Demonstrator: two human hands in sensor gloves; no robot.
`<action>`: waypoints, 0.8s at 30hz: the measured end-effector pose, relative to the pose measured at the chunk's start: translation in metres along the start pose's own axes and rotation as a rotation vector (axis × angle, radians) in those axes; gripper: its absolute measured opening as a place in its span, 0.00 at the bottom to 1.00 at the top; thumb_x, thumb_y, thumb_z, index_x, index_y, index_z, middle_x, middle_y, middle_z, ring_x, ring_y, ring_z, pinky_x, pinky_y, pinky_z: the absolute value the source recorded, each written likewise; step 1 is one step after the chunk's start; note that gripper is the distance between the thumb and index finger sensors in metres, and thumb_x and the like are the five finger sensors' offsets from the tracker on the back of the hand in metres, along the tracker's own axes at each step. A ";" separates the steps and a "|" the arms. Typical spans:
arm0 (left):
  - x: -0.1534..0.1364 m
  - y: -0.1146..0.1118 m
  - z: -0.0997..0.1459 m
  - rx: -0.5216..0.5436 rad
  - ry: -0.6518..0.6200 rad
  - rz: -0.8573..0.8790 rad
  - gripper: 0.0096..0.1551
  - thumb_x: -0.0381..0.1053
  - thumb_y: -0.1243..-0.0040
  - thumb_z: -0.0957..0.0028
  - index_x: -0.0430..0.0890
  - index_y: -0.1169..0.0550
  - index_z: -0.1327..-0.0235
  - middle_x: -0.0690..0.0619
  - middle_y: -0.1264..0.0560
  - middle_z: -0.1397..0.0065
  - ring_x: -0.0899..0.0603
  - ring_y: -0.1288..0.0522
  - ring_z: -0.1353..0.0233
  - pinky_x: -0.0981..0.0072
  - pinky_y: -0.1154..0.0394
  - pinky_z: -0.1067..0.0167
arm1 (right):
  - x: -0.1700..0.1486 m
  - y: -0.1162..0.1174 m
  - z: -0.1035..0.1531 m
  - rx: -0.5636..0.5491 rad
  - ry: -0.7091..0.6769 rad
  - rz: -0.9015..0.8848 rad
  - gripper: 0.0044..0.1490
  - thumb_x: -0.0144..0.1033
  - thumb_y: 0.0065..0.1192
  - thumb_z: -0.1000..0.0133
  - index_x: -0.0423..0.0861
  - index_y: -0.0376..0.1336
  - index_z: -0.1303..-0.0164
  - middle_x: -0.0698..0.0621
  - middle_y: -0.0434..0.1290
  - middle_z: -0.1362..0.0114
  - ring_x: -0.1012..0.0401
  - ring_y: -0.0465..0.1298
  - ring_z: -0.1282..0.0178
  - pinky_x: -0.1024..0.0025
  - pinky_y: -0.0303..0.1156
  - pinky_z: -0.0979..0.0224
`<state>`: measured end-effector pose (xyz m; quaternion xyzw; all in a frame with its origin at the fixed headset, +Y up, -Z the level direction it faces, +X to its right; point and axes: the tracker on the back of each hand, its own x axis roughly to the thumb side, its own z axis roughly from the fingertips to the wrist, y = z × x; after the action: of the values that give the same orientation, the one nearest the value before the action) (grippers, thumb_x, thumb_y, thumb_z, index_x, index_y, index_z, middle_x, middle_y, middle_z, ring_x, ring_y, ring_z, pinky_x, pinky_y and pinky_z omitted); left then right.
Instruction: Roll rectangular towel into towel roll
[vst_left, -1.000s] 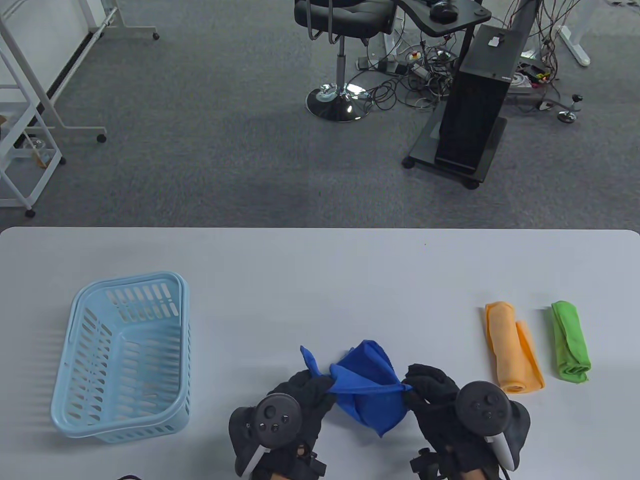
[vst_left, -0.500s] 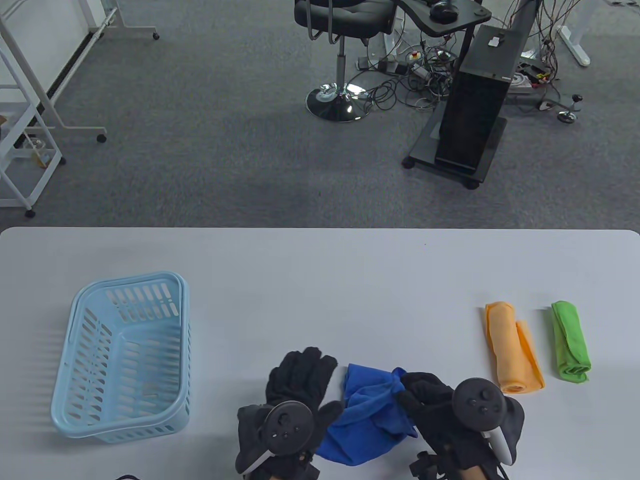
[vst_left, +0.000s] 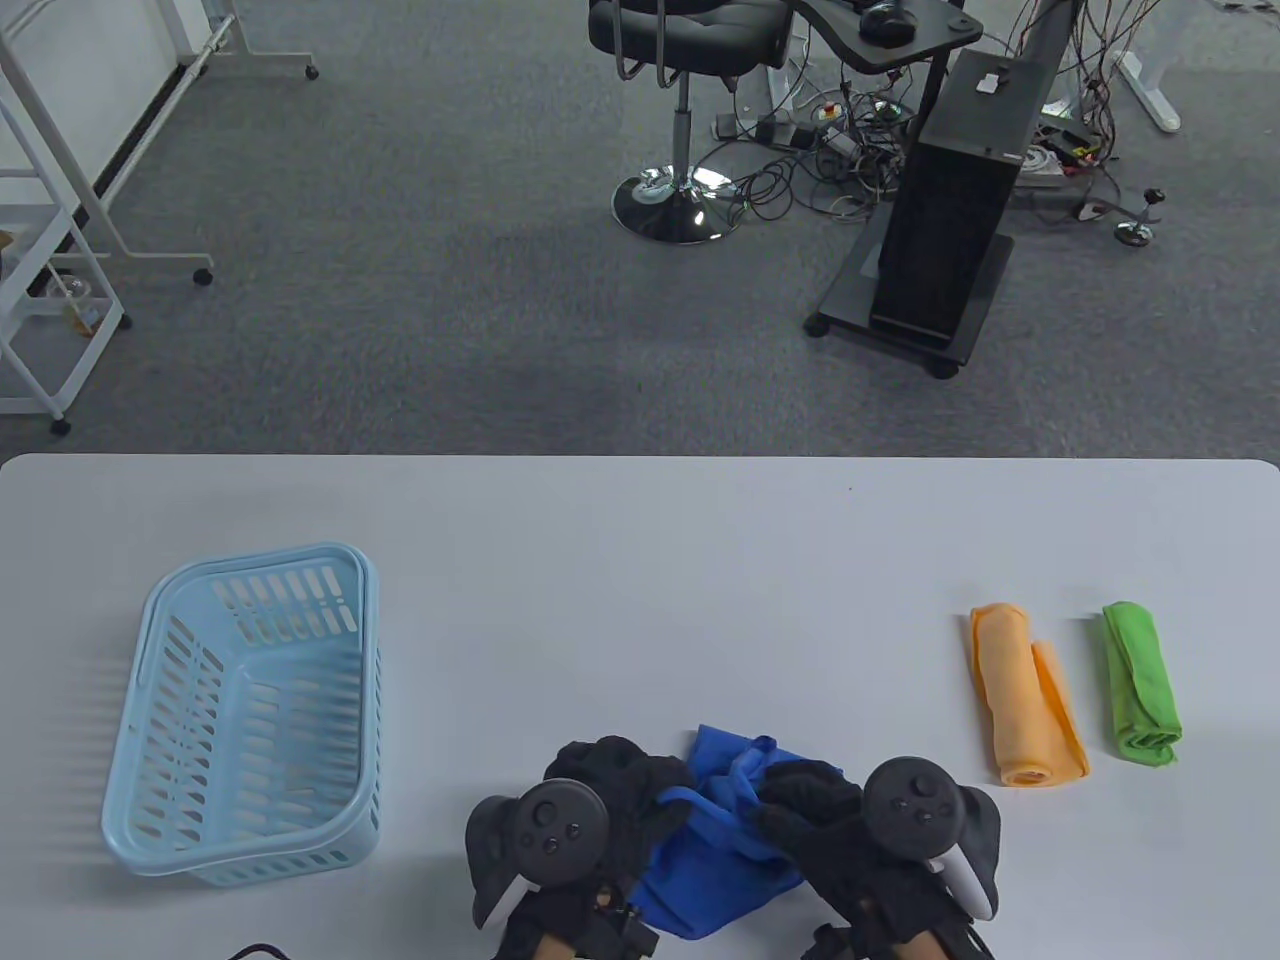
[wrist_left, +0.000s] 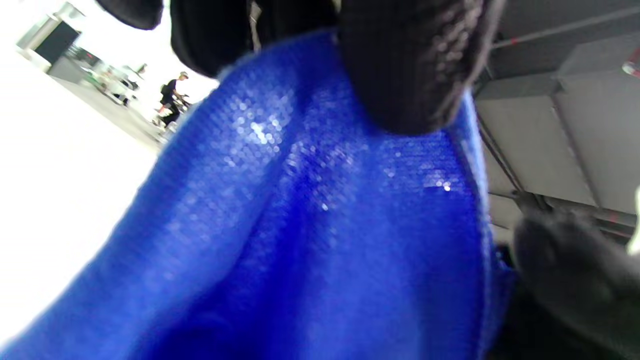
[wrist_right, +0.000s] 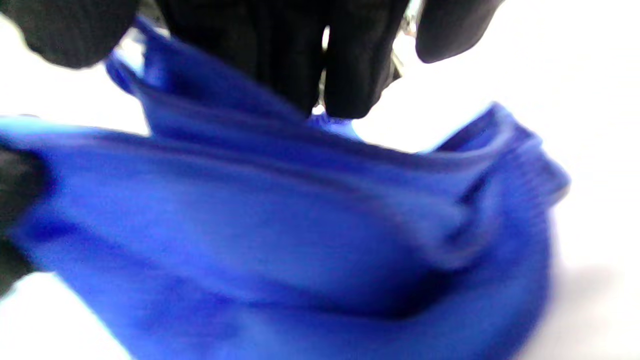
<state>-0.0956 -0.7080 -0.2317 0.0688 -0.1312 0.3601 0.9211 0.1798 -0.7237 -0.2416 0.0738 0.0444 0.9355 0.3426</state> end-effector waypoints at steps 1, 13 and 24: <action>-0.003 0.003 0.002 0.019 0.016 -0.007 0.22 0.56 0.30 0.61 0.54 0.12 0.55 0.47 0.21 0.45 0.35 0.29 0.38 0.30 0.42 0.33 | -0.001 -0.002 0.000 -0.022 0.001 0.080 0.41 0.58 0.59 0.63 0.43 0.73 0.48 0.47 0.68 0.31 0.49 0.70 0.28 0.38 0.58 0.27; 0.005 0.011 0.005 0.025 0.002 -0.104 0.25 0.60 0.36 0.60 0.52 0.09 0.57 0.42 0.21 0.33 0.31 0.32 0.29 0.28 0.41 0.33 | -0.012 0.005 -0.016 -0.004 0.084 0.097 0.29 0.46 0.66 0.63 0.45 0.75 0.56 0.49 0.69 0.32 0.49 0.71 0.29 0.36 0.57 0.26; 0.013 0.126 -0.014 0.295 0.326 -0.255 0.27 0.60 0.38 0.56 0.51 0.10 0.51 0.42 0.21 0.30 0.28 0.30 0.28 0.29 0.38 0.33 | -0.077 -0.081 0.007 -0.379 0.415 0.113 0.29 0.48 0.65 0.62 0.44 0.75 0.58 0.48 0.72 0.35 0.50 0.75 0.33 0.41 0.62 0.28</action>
<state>-0.1696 -0.6040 -0.2371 0.1595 0.0829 0.2625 0.9480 0.2905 -0.7112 -0.2536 -0.1823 -0.0665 0.9399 0.2810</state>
